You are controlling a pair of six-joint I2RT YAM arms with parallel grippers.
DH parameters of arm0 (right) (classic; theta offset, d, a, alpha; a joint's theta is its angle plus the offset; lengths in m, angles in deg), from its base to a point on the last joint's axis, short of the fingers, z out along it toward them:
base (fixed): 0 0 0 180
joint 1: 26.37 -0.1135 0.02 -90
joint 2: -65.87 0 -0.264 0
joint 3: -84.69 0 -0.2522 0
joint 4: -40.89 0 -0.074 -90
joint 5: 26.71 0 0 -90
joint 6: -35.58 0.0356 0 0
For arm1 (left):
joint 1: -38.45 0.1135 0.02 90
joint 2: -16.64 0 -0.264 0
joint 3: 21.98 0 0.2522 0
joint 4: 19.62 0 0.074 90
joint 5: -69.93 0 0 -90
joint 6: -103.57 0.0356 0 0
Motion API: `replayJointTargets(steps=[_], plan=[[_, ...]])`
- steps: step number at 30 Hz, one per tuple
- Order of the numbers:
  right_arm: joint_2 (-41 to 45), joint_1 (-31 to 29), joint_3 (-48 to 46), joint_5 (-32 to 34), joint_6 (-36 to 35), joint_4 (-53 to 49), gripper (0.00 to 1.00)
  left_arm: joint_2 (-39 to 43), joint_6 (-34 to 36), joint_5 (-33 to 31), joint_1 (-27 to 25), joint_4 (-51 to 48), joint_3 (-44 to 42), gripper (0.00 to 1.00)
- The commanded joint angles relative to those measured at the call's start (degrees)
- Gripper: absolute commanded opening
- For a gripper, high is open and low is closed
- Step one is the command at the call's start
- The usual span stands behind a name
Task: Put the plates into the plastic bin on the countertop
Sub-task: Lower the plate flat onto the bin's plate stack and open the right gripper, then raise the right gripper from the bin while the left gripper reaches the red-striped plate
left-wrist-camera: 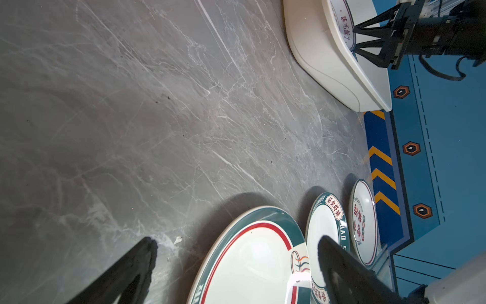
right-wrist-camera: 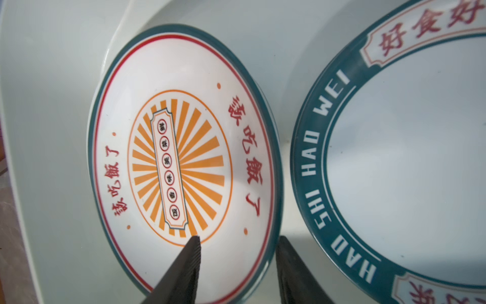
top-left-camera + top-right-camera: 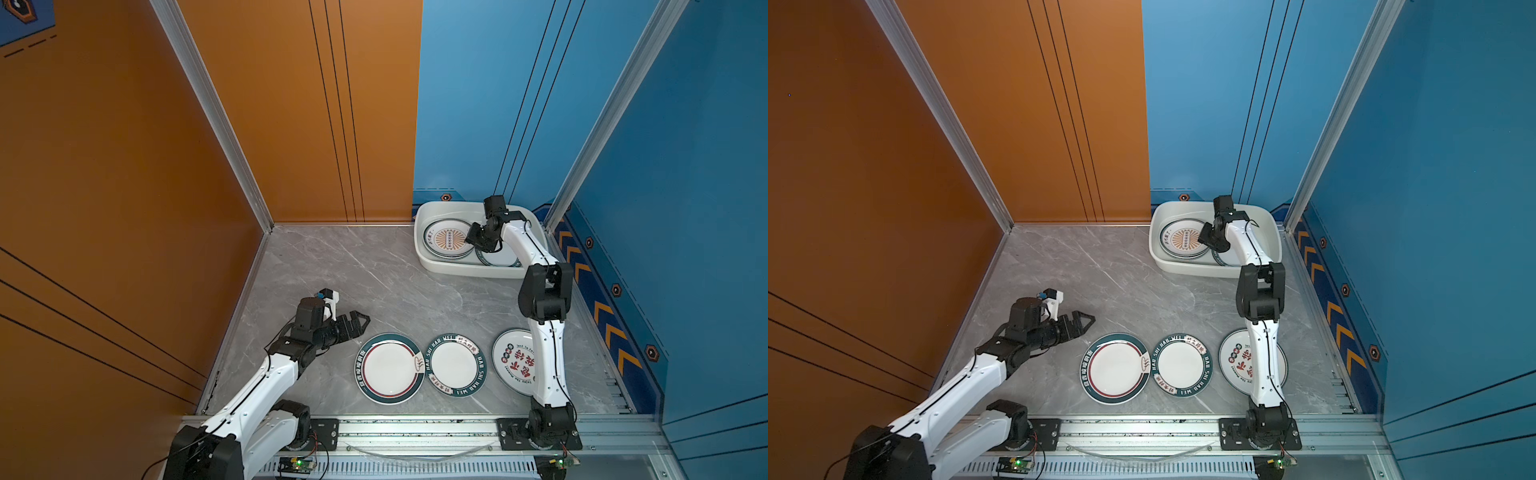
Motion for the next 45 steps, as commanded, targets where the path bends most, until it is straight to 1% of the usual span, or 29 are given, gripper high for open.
replayJointTargets(steps=[1,6,8,9,12,16,18,23,24,27,30,37,41,45], plan=[[-0.36,-0.47,1.16,2.5,-1.88,-1.92,0.49,0.68,1.17,-1.53,-0.65,-2.32,-0.17,0.98],[1.15,-0.35,0.06,4.29,-3.16,-2.18,0.49,1.56,1.49,-2.2,-1.49,-3.11,-0.49,0.98],[2.93,-0.22,-0.8,4.87,-3.66,-2.09,0.49,1.95,1.69,-2.87,-2.28,-3.13,-0.73,0.99],[4.39,-0.1,-1.61,5.05,-3.89,-1.9,0.49,2.17,1.69,-3.24,-2.79,-5.12,-0.96,0.99],[10.82,-0.06,-6.18,5.25,-4.18,0.03,0.49,2.4,1.61,-4.3,-4.2,-5.58,-1.91,1.0],[22.42,-0.3,-17.04,3.04,-3.58,5.71,0.49,2.41,1.23,-5.5,-5.82,-5.5,-3.68,0.98],[26.65,-0.55,-22.51,1.36,-3.33,7.68,0.49,2.15,0.96,-5.64,-6.36,-4.95,-4.52,0.97],[37.26,-1.35,-39.14,-2.3,-2.17,14.63,0.49,1.95,0.19,-5.08,-7.76,-4.14,-6.17,0.87],[38.89,-1.44,-41.83,-2.94,-2.07,15.85,0.49,1.98,-0.03,-4.99,-8.16,-4.12,-6.53,0.83],[42.55,-1.51,-48.57,-5.71,-1.49,18.84,0.49,2.48,-0.61,-4.62,-9.07,-4.18,-7.52,0.76],[45.15,-1.69,-53.95,-7.63,-0.85,21.29,0.49,2.83,-1.4,-3.83,-9.51,-1.6,-8.78,0.69],[48.49,-2.47,-59.71,-9.18,-0.15,24.21,0.49,4.7,-3.06,-2.83,-9.64,0.11,-12.37,0.55],[48.79,-3.54,-60.72,-9.83,0.21,25.01,0.49,5.91,-3.5,-2.59,-9.64,0.63,-13.35,0.46],[48.7,-5.0,-61.13,-10.23,0.73,26.08,0.49,6.09,-3.75,-2.45,-9.56,1.34,-13.62,0.41]])
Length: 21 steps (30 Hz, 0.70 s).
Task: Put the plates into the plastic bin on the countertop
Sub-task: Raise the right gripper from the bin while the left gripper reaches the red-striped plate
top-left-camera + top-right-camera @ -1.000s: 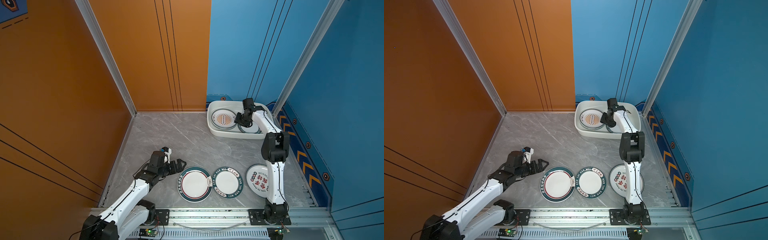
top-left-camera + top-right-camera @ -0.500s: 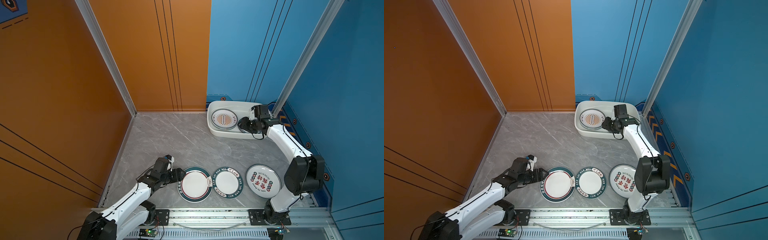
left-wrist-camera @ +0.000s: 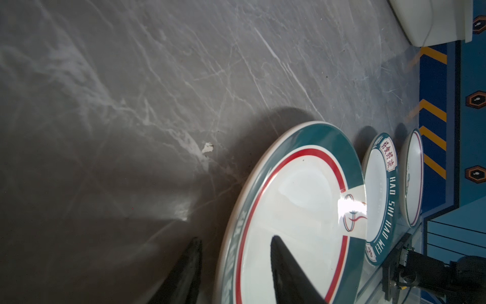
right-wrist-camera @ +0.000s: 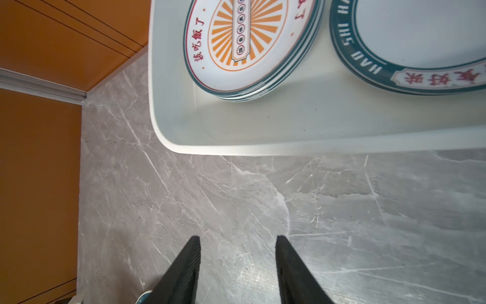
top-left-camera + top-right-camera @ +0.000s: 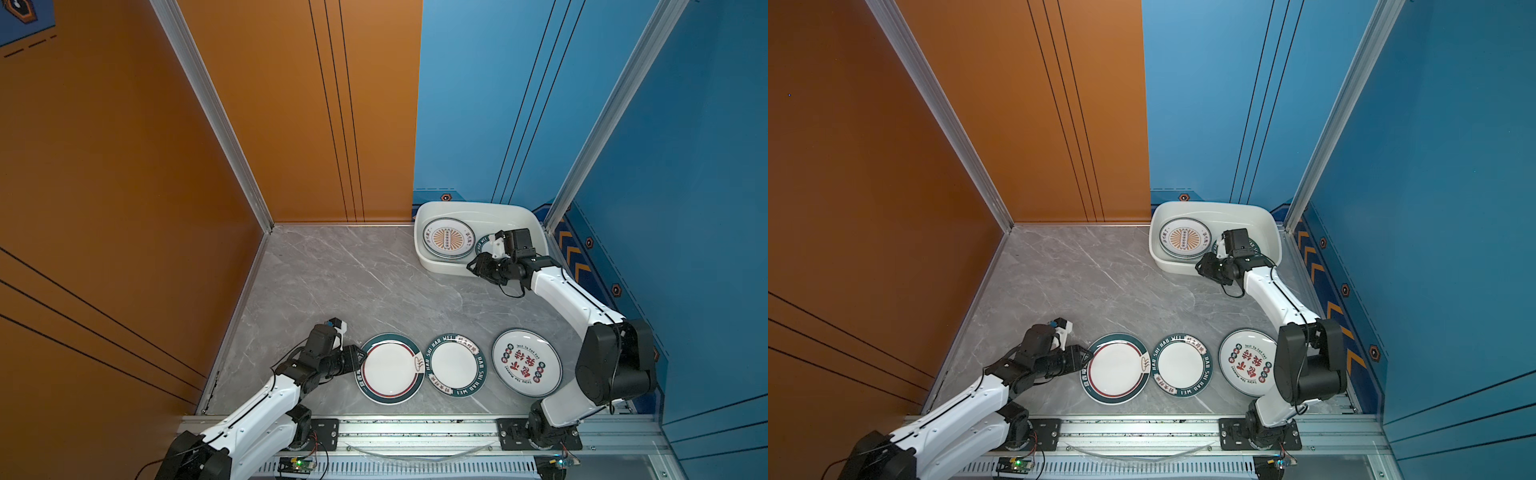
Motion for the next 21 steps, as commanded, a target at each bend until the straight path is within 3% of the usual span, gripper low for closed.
replayJointTargets(steps=[1,14,17,21], plan=[[0.72,-1.42,-1.18,-1.1,1.07,1.98,0.49,0.25,-0.13,1.38,-0.24,1.38,-0.95,0.4],[0.34,-2.52,-1.54,-1.52,1.6,2.83,0.49,-3.96,-0.53,3.37,-0.07,5.42,-1.54,0.23],[0.15,-2.59,-1.61,-1.54,1.58,2.87,0.49,-4.42,-0.53,3.66,0.04,5.9,-1.56,0.09],[0.02,-2.72,-1.86,-1.64,1.57,2.97,0.49,-4.1,-0.57,3.8,0.45,5.92,-1.67,0.06]])
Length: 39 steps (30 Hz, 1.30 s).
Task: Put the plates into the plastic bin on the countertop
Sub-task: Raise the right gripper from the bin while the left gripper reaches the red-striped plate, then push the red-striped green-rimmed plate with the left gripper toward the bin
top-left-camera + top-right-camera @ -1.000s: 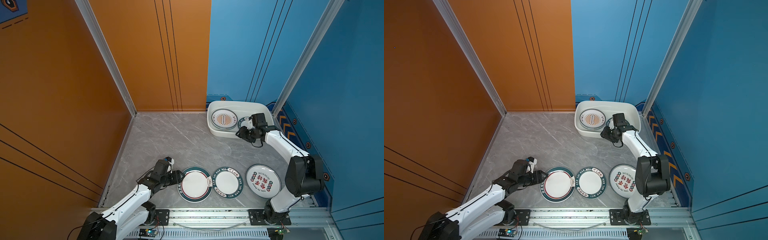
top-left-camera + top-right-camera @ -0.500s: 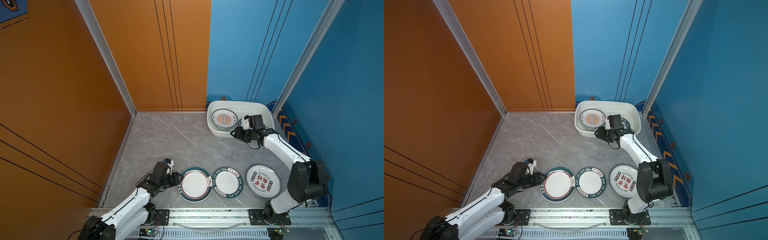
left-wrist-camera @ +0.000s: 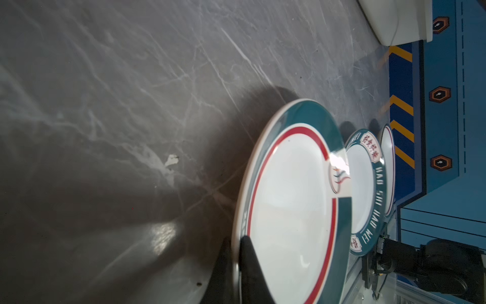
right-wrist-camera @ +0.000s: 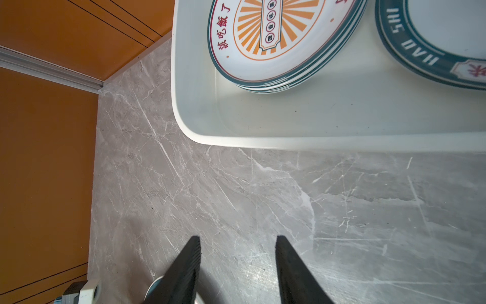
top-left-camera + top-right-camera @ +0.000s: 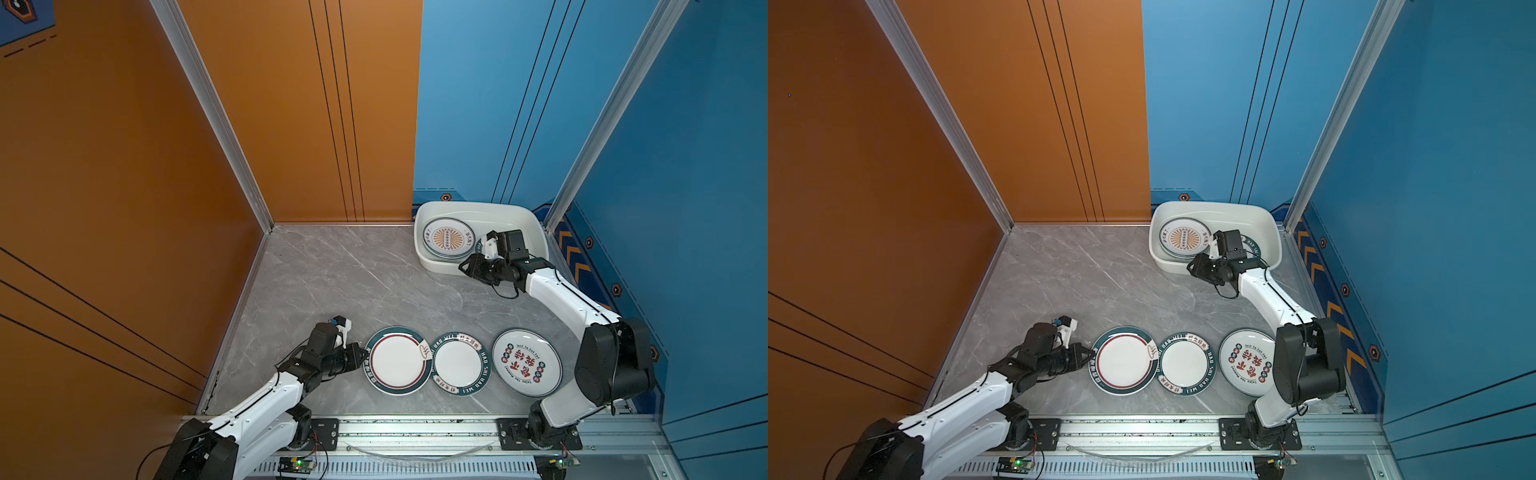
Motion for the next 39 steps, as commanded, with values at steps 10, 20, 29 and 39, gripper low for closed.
replayJointTargets(steps=[10,20,29,39], plan=[[1.23,-1.05,-2.39,-1.03,0.89,1.33,0.49,1.95,1.33,-0.29,4.04,-3.44,0.31,0.03],[1.97,-3.58,-5.1,-11.49,1.64,5.96,0.5,-0.18,1.29,2.07,11.52,-1.66,3.71,0.0],[-1.14,-8.49,-7.76,-18.35,2.73,12.07,0.55,-2.59,-0.03,7.22,16.36,0.31,10.33,0.0],[-5.96,-11.99,-8.76,-22.59,5.79,19.87,0.57,-9.22,-4.9,13.94,17.86,8.57,14.66,0.0]])
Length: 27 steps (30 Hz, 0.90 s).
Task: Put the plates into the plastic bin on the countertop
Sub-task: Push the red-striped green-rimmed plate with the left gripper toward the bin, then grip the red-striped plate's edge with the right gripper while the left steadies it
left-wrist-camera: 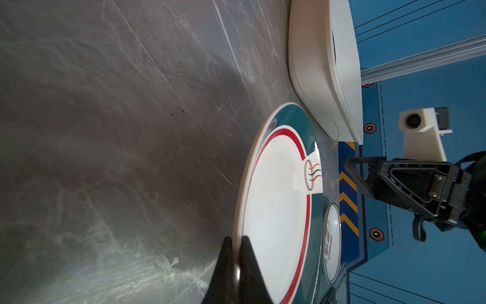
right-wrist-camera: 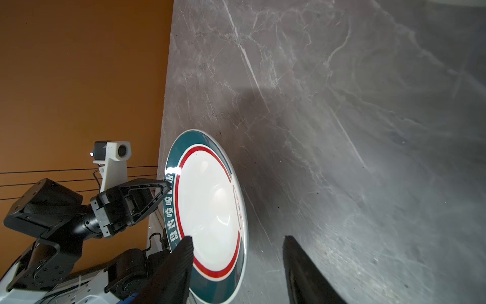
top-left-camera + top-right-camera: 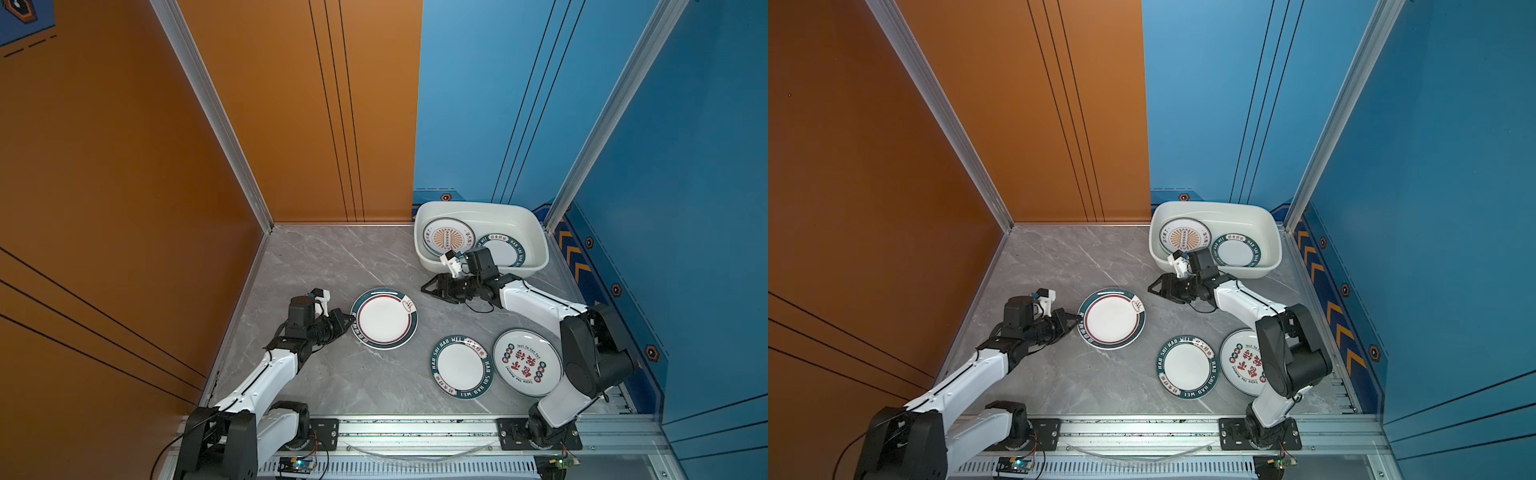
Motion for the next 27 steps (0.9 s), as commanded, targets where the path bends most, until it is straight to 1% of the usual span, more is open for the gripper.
replayJointTargets(steps=[1,9,12,15,17,20,27], plan=[[-0.97,-1.16,-0.44,-2.46,1.45,4.06,0.57,-0.94,-2.21,4.47,0.21,5.12,3.23,0.0],[-2.32,-3.76,-0.23,-3.84,2.64,6.19,0.56,-4.16,-2.2,4.44,-0.89,5.16,7.94,0.0],[-2.97,-4.35,-0.74,-5.41,4.94,9.48,0.52,-6.26,-2.21,4.53,-1.33,5.83,9.38,0.0],[-3.48,-4.7,-1.1,-6.73,7.45,12.81,0.46,-8.04,-2.95,4.73,-2.05,7.44,10.1,0.0],[-3.7,-4.87,-1.14,-7.0,8.26,13.78,0.39,-9.1,-3.05,4.62,-2.79,8.07,10.73,0.0],[-3.95,-4.87,-0.84,-7.0,8.83,14.06,0.3,-10.22,-3.05,4.53,-3.8,8.38,11.62,0.0],[-4.71,-4.83,-0.59,-6.8,9.76,14.31,0.14,-11.28,-2.99,4.53,-5.24,8.51,13.5,0.0]])
